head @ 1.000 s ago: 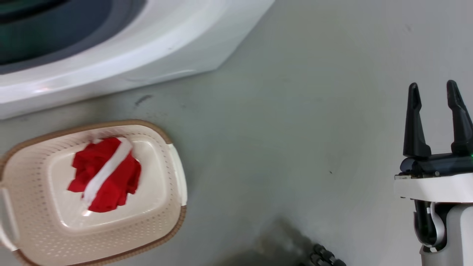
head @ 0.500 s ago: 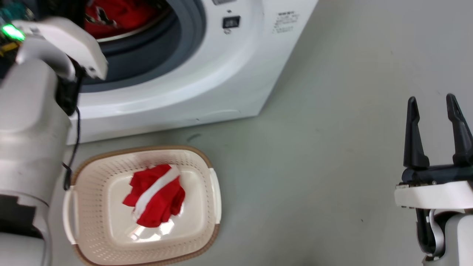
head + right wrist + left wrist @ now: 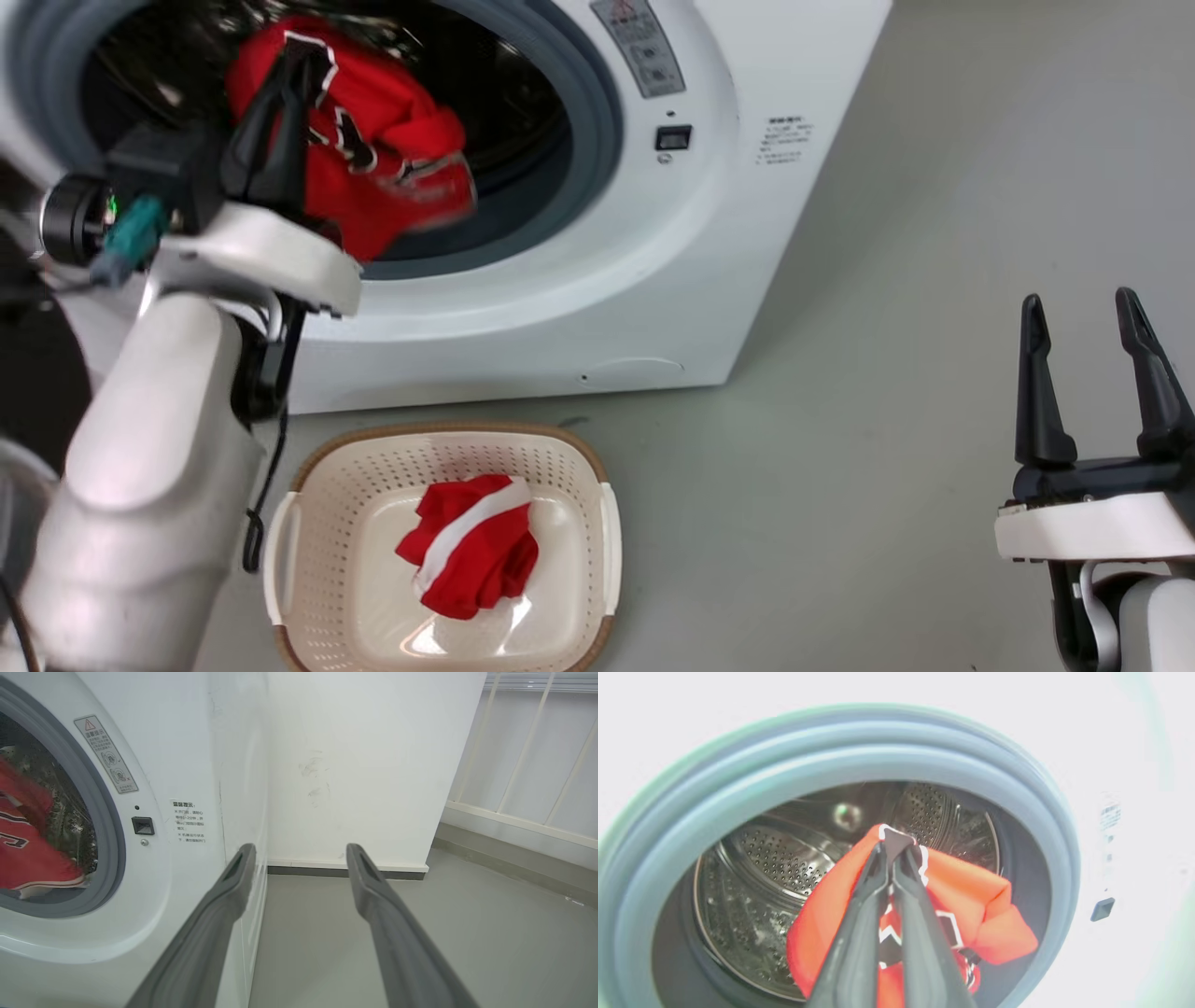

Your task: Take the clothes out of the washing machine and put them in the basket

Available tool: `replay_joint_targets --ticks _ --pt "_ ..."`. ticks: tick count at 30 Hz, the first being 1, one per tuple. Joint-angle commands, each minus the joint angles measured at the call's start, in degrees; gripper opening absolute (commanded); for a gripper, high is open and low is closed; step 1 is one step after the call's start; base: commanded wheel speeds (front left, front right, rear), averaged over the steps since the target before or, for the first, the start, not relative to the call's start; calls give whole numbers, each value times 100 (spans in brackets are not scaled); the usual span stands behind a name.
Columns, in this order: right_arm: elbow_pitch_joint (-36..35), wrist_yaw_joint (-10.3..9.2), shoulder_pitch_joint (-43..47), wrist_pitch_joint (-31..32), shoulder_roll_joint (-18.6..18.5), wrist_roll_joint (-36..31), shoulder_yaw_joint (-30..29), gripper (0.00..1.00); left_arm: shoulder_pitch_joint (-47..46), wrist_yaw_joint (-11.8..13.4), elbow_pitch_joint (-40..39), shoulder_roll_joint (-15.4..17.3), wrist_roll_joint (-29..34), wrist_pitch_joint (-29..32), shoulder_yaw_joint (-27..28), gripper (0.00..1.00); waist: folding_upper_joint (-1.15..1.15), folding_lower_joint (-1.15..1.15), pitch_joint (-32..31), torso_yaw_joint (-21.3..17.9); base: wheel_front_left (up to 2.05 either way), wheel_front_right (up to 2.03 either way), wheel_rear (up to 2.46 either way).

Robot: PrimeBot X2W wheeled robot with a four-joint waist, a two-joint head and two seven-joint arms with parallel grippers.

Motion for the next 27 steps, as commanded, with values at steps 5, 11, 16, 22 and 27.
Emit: replay_joint_targets --ticks 5,11,16,22,27 --pt "27 -6 182 -10 1 -70 -18 100 840 80 -1176 -70 246 -27 443 0 0 1 -315 249 0 0 0" --pt "53 -6 303 -9 1 -88 -83 100 1700 111 -2319 -175 395 -23 768 0 0 1 -495 435 0 0 0" --pt "68 -6 329 -9 2 -90 -68 100 2469 159 -2986 -233 419 -23 942 0 0 1 -533 574 0 0 0" --pt "41 -6 353 -9 1 -130 -90 100 3161 125 -3126 -324 383 -23 887 0 0 1 -445 707 0 0 0" --pt "6 -6 262 -9 1 -180 -51 100 3392 64 -2678 -377 416 -24 830 0 0 1 -231 759 0 0 0"
